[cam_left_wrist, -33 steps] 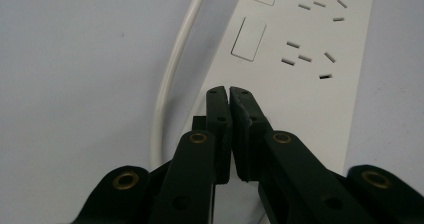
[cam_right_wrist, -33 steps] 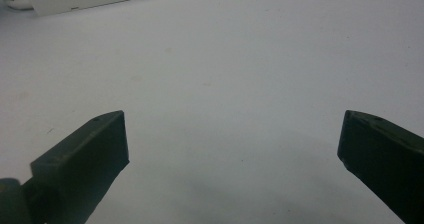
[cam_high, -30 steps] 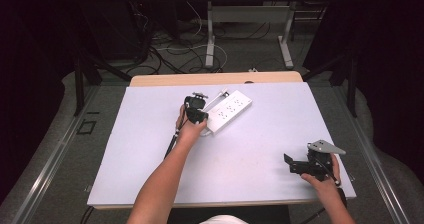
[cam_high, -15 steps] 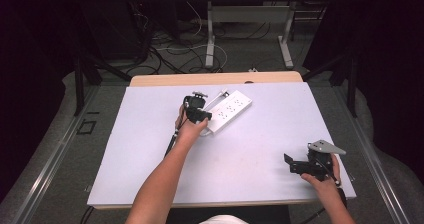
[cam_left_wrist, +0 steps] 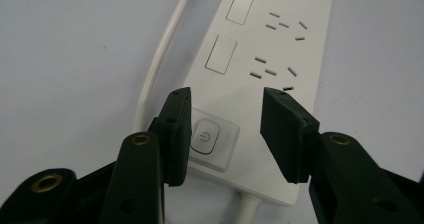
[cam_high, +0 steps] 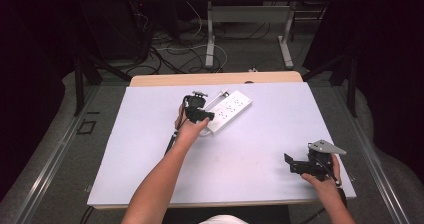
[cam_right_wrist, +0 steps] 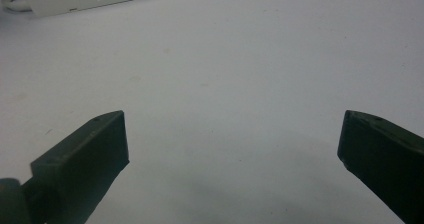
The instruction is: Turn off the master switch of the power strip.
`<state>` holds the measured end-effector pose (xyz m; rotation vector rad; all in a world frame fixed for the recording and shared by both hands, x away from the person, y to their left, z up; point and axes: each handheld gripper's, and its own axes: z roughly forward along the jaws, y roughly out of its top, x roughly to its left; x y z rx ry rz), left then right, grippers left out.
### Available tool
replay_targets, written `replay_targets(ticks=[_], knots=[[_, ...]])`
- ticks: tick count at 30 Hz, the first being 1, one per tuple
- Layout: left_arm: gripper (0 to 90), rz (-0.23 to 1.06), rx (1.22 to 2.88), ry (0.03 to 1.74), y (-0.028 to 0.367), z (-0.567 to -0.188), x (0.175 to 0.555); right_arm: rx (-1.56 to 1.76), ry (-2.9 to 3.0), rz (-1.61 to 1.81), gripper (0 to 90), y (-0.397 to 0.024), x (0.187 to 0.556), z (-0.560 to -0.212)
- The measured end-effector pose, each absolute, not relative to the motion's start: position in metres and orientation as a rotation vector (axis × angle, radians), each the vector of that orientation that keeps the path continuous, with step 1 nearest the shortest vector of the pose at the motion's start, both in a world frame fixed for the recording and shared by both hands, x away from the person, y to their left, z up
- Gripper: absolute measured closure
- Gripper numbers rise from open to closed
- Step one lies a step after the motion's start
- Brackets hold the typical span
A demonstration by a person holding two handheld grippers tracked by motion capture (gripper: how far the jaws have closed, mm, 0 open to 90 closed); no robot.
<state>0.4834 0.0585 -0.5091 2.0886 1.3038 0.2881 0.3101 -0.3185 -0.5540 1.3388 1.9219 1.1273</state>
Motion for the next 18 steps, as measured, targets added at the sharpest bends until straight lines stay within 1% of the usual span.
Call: replay_targets(ticks=[3, 8, 10, 13, 18], knots=[[53.5, 0.304, 2.082, 1.287, 0.058, -0.507, 0.482, 1.328, 1.924, 1.125, 0.0, -0.319, 0.310, -0.554], [52.4, 0.330, 2.078, 1.256, 0.059, -0.502, 0.478, 1.332, 1.923, 1.122, 0.0, -0.318, 0.310, -0.553], [49.9, 0.344, 2.082, 1.257, 0.060, -0.500, 0.477, 1.332, 1.921, 1.124, 0.0, -0.319, 0.310, -0.553], [46.6, 0.322, 2.084, 1.263, 0.060, -0.499, 0.476, 1.338, 1.920, 1.127, 0.0, -0.318, 0.309, -0.553], [41.3, 0.332, 2.089, 1.250, 0.062, -0.496, 0.473, 1.338, 1.919, 1.128, 0.0, -0.319, 0.309, -0.553]])
